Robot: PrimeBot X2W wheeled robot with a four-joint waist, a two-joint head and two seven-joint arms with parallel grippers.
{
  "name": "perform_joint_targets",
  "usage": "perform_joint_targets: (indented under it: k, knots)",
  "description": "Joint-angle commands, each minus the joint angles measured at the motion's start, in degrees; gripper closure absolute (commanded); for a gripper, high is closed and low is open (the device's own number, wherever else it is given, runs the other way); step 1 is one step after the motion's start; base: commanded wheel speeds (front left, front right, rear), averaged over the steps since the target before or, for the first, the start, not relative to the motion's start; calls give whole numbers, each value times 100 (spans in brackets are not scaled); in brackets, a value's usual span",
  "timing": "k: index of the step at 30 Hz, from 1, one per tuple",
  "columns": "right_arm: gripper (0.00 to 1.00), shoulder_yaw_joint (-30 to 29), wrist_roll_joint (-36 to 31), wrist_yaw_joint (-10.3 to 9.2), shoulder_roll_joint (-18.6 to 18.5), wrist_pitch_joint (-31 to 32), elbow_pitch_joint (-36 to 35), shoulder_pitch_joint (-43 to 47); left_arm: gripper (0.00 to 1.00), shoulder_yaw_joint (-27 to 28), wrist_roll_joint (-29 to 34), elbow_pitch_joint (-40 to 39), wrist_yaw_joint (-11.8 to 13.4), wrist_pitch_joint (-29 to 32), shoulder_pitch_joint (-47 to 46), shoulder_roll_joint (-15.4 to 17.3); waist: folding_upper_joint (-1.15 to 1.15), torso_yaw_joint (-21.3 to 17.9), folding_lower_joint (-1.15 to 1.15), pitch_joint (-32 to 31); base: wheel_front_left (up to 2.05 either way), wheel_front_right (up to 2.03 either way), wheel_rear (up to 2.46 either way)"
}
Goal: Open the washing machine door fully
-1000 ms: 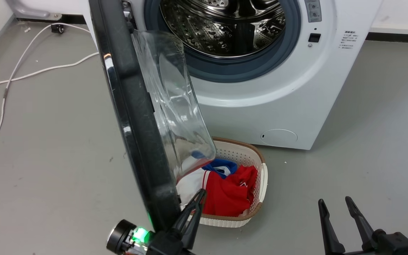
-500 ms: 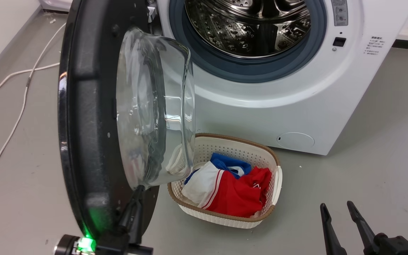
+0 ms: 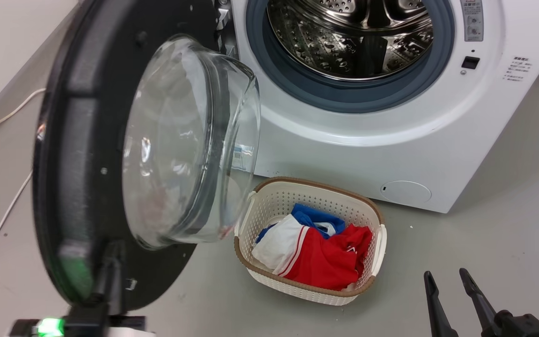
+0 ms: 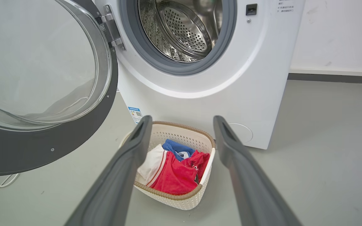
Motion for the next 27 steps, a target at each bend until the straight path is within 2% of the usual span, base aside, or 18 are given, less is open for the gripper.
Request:
perform_joint_targets:
  k: [1, 9, 27]
  knots:
    - [0, -3, -17, 0, 10, -12, -16, 24, 100, 179, -35, -15, 79, -11, 55, 74, 0, 18, -1, 16, 0, 0, 0]
    - [0, -22, -51, 0, 10, -12, -36, 16, 100, 757, -118, -43, 204, -11, 106, 169, 0, 68, -1, 93, 0, 0, 0]
    - [0, -31, -275, -1, 9, -12, -75, -256, 100, 1831, -403, 593, -31, -10, -722, 486, 0, 13, -1, 509, 0, 0, 0]
